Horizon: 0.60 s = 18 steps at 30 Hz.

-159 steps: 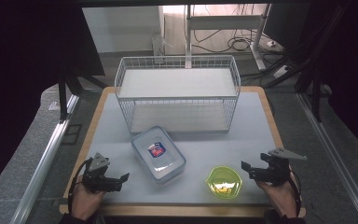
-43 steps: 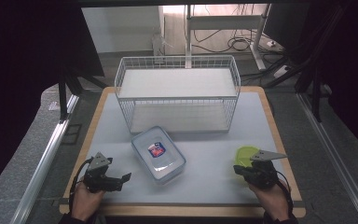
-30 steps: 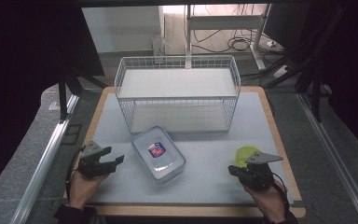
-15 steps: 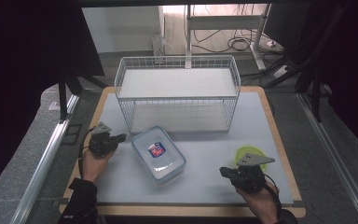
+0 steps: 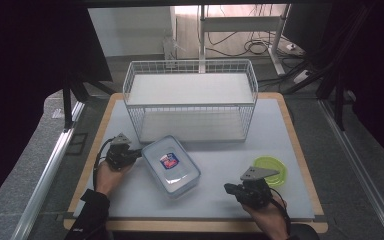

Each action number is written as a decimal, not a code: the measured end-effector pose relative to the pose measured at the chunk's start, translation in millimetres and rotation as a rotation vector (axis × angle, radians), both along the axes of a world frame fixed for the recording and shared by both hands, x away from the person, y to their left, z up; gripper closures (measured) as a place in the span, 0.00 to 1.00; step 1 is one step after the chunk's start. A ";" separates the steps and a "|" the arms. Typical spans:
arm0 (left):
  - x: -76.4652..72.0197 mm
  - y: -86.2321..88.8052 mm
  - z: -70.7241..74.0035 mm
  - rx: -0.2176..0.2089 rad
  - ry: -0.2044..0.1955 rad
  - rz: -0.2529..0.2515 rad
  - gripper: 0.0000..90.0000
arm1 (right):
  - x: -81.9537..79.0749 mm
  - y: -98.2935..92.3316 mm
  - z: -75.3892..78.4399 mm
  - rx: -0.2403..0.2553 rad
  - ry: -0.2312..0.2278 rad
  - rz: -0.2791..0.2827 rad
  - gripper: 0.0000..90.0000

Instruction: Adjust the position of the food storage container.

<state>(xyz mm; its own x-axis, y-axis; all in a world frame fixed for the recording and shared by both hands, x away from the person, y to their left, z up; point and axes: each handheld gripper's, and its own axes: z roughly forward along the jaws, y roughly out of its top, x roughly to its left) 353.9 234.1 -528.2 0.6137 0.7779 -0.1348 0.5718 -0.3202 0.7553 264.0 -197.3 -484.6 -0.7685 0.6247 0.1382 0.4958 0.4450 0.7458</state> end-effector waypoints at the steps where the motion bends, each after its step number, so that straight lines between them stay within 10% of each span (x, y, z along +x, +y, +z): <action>1: -3.4 -5.9 1.6 0.002 0.006 -0.020 1.00 | -0.8 3.9 -1.6 0.001 0.008 0.001 0.99; 18: -46.3 -40.4 7.9 0.030 0.029 -0.081 1.00 | -2.1 14.4 -9.1 -0.044 0.034 -0.054 0.99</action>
